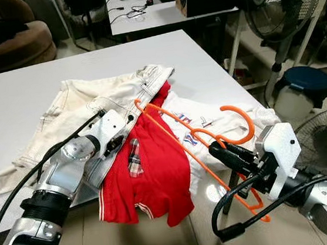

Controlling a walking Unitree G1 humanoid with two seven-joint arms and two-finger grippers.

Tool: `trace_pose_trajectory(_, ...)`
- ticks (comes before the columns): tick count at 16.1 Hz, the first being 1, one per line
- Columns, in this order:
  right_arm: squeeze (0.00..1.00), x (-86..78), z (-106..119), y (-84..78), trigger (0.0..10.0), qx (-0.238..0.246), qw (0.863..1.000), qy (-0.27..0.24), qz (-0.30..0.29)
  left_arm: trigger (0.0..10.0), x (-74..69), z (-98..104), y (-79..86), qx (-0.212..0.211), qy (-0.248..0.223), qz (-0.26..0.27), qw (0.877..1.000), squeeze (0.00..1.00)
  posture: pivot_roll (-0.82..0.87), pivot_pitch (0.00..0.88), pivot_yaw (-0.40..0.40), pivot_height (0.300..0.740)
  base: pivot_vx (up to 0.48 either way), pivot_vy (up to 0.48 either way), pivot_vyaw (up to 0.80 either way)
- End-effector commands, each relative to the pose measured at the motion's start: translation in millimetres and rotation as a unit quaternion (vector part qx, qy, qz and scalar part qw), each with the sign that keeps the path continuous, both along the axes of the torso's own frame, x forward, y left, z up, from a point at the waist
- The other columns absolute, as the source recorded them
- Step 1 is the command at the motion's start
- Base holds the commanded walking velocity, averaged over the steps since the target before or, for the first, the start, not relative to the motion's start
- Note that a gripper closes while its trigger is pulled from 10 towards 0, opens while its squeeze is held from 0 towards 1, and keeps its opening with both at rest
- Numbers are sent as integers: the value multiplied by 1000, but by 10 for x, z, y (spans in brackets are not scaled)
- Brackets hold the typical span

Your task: Hang hanger

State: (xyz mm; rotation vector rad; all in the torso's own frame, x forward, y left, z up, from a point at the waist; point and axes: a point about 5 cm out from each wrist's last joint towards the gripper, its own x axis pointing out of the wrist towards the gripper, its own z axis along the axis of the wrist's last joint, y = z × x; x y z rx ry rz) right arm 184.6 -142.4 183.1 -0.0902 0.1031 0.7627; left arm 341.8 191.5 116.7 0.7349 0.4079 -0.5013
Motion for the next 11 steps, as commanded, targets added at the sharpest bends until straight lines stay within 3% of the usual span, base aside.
trace_pose_trajectory(1, 0, -5, 44, 7, 10000, 2, 1000, -5, 10, 2471, -10, -33, 57, 0, 10, 15, 1000, 0, -259, 0, 37, 740, 0, 0, 0)
trace_pose_trajectory(2, 0, -5, 43, 3, 10000, -1, 1000, -4, 13, 0, -27, -56, 50, -2, 20, 14, 1000, 0, -258, 0, 35, 740, 0, 0, 0)
trace_pose_trajectory(9, 0, -63, 20, 17, 10000, -5, 999, 14, 46, 0, -31, -83, 41, -15, 33, 7, 999, 0, -264, 0, 42, 740, 0, 0, 0)
trace_pose_trajectory(11, 0, -62, 10, -68, 10000, -27, 999, 17, 37, 0, -40, -88, 26, -25, 34, 3, 999, 0, -268, 0, 44, 740, 0, 0, 0)
